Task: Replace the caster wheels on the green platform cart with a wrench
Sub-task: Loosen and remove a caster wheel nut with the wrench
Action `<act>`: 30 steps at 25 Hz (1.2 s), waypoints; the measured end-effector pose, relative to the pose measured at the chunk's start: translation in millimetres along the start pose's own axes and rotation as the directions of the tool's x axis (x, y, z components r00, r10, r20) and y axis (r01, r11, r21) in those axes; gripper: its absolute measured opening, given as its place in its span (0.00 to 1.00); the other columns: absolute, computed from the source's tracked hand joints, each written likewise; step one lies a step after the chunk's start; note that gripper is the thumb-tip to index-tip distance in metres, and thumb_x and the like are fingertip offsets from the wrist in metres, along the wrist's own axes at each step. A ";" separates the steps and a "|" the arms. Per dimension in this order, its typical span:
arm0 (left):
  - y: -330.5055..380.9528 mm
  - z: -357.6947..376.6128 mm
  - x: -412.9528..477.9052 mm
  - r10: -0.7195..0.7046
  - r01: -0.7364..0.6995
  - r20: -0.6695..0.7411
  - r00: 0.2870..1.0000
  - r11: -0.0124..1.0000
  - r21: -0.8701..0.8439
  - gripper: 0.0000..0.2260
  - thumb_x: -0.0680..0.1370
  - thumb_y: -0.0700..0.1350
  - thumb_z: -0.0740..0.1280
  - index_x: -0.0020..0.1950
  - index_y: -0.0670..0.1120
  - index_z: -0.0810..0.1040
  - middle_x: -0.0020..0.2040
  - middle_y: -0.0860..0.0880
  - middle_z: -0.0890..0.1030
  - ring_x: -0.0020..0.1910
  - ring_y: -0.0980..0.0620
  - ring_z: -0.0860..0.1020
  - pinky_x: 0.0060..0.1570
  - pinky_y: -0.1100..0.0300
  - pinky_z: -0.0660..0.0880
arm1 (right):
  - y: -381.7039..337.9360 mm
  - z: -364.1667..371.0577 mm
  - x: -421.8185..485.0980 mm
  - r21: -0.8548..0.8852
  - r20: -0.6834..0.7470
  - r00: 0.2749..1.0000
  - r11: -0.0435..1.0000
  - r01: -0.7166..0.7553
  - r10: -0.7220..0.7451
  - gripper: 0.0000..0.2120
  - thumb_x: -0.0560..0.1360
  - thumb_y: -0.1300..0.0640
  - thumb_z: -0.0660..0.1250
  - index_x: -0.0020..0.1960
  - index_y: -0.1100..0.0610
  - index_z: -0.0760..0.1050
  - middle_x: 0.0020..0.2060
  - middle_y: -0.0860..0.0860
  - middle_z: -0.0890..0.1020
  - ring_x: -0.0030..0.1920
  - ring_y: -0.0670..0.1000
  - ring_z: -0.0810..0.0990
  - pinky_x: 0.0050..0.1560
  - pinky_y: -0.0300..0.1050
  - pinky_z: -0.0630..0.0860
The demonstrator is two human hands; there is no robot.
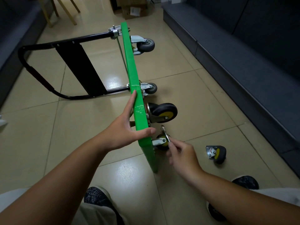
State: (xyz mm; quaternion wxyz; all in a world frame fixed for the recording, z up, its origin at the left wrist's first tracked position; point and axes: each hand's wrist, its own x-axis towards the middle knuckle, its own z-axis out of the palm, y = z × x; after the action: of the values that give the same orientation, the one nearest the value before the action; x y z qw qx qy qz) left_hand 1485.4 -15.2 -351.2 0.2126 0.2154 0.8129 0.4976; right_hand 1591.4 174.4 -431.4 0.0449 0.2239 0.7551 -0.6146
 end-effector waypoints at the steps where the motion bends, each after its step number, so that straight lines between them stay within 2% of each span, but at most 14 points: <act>1: 0.2 0.0 -0.2 -0.002 0.002 0.000 1.000 1.000 0.001 0.55 0.67 0.63 0.78 0.79 0.69 0.38 0.76 0.69 0.54 0.77 0.62 0.59 0.72 0.53 0.69 | -7.9 -3.5 -2.8 0.129 0.006 0.979 0.971 -0.201 0.202 0.14 0.84 0.59 0.61 0.67 0.53 0.77 0.35 0.52 0.80 0.29 0.48 0.74 0.29 0.42 0.73; 2: 0.4 0.3 -0.8 -0.007 0.007 0.001 1.000 1.000 -0.003 0.55 0.69 0.61 0.78 0.79 0.69 0.38 0.77 0.68 0.54 0.77 0.62 0.59 0.71 0.55 0.69 | -20.2 -6.1 -5.7 0.218 0.028 0.949 0.924 -0.314 0.315 0.12 0.83 0.60 0.61 0.65 0.56 0.77 0.34 0.54 0.80 0.27 0.48 0.74 0.27 0.41 0.71; 3: 0.9 0.4 -0.9 -0.003 0.003 0.000 1.000 1.000 -0.006 0.55 0.69 0.59 0.77 0.79 0.68 0.38 0.78 0.66 0.54 0.76 0.62 0.59 0.71 0.56 0.70 | -33.8 -8.1 -5.4 0.245 0.060 0.936 0.904 -0.351 0.347 0.11 0.83 0.60 0.62 0.64 0.57 0.77 0.34 0.56 0.81 0.27 0.48 0.74 0.27 0.41 0.71; 6: 3.1 1.1 -1.6 0.001 -0.001 -0.006 1.000 1.000 -0.002 0.55 0.69 0.57 0.77 0.80 0.66 0.38 0.81 0.62 0.55 0.75 0.64 0.61 0.70 0.58 0.70 | -79.7 -7.3 0.1 0.313 0.136 0.966 0.915 -0.254 0.222 0.11 0.82 0.60 0.65 0.64 0.54 0.77 0.36 0.56 0.84 0.28 0.49 0.78 0.28 0.40 0.74; 9: 2.1 1.4 -2.1 0.000 0.000 -0.011 1.000 1.000 -0.014 0.55 0.69 0.56 0.77 0.80 0.65 0.39 0.78 0.62 0.59 0.65 0.79 0.65 0.63 0.68 0.73 | -106.9 2.1 1.8 0.346 0.194 0.967 0.911 -0.224 0.165 0.15 0.81 0.61 0.67 0.67 0.56 0.76 0.31 0.54 0.84 0.26 0.49 0.77 0.25 0.39 0.73; 10: 1.6 1.2 -2.1 -0.002 0.002 -0.013 1.000 1.000 -0.013 0.54 0.69 0.55 0.77 0.81 0.65 0.40 0.77 0.63 0.60 0.63 0.81 0.66 0.61 0.71 0.73 | -111.9 3.6 0.7 0.349 0.202 0.966 0.910 -0.225 0.161 0.15 0.81 0.62 0.67 0.67 0.57 0.76 0.28 0.53 0.82 0.24 0.48 0.76 0.24 0.38 0.72; 13: 2.0 0.3 -2.6 -0.001 0.001 -0.014 1.000 1.000 -0.003 0.54 0.69 0.56 0.78 0.81 0.65 0.40 0.75 0.67 0.61 0.66 0.78 0.64 0.67 0.64 0.72 | -116.4 -1.2 -0.6 0.321 0.230 0.955 0.912 -0.255 0.186 0.10 0.82 0.62 0.65 0.62 0.57 0.77 0.27 0.53 0.81 0.23 0.47 0.73 0.21 0.36 0.69; 15: 2.3 -0.5 -2.8 0.009 -0.009 -0.014 1.000 1.000 -0.006 0.54 0.69 0.56 0.77 0.81 0.65 0.41 0.76 0.67 0.60 0.73 0.71 0.62 0.71 0.56 0.70 | -116.9 -6.3 -1.7 0.292 0.276 0.937 0.911 -0.292 0.212 0.09 0.82 0.60 0.64 0.60 0.57 0.79 0.31 0.54 0.79 0.24 0.46 0.72 0.21 0.36 0.67; 18: 2.4 -1.7 -3.5 0.000 0.000 -0.005 1.000 1.000 -0.014 0.53 0.68 0.59 0.77 0.80 0.66 0.41 0.75 0.70 0.56 0.77 0.63 0.57 0.74 0.51 0.66 | -115.5 -7.6 -3.1 0.304 0.326 0.919 0.896 -0.323 0.221 0.10 0.82 0.60 0.63 0.61 0.58 0.79 0.29 0.52 0.74 0.23 0.45 0.70 0.20 0.35 0.64; 22: 0.7 0.2 -5.4 -0.002 0.001 -0.011 1.000 1.000 -0.023 0.53 0.68 0.61 0.76 0.80 0.68 0.42 0.69 0.79 0.57 0.76 0.66 0.58 0.73 0.51 0.68 | -112.6 -7.8 -4.4 0.315 0.351 0.915 0.895 -0.317 0.201 0.11 0.83 0.59 0.64 0.62 0.57 0.79 0.28 0.51 0.73 0.22 0.45 0.69 0.21 0.36 0.64; 24: -0.6 1.8 -4.9 -0.001 0.001 -0.027 1.000 1.000 -0.019 0.52 0.69 0.60 0.76 0.80 0.68 0.42 0.70 0.78 0.58 0.75 0.68 0.59 0.72 0.52 0.69 | -109.7 -5.6 -5.5 0.317 0.360 0.914 0.897 -0.309 0.188 0.11 0.83 0.59 0.64 0.63 0.57 0.79 0.28 0.50 0.73 0.22 0.45 0.69 0.21 0.36 0.65; 27: -1.7 3.8 -4.8 0.007 -0.007 -0.040 0.999 1.000 0.000 0.51 0.67 0.67 0.75 0.78 0.71 0.42 0.74 0.73 0.59 0.76 0.66 0.60 0.70 0.49 0.72 | -95.4 2.1 -10.2 0.292 0.345 0.934 0.935 -0.201 0.093 0.13 0.83 0.58 0.62 0.66 0.54 0.78 0.28 0.50 0.73 0.23 0.47 0.70 0.22 0.38 0.67; 30: -3.8 3.0 -5.6 0.011 -0.010 -0.047 0.999 1.000 0.016 0.52 0.65 0.70 0.75 0.77 0.74 0.42 0.80 0.64 0.56 0.79 0.58 0.59 0.69 0.43 0.72 | -67.9 4.1 -9.4 0.135 0.274 0.957 0.989 0.054 -0.089 0.17 0.84 0.57 0.61 0.71 0.48 0.74 0.31 0.46 0.74 0.26 0.45 0.72 0.25 0.38 0.69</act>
State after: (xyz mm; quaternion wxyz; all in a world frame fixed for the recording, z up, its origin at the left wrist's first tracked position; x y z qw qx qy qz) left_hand 1491.1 -17.7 -355.2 0.1892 0.2095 0.8204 0.4972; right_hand 1572.2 158.1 -367.6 0.1146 0.1097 0.7085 -0.6877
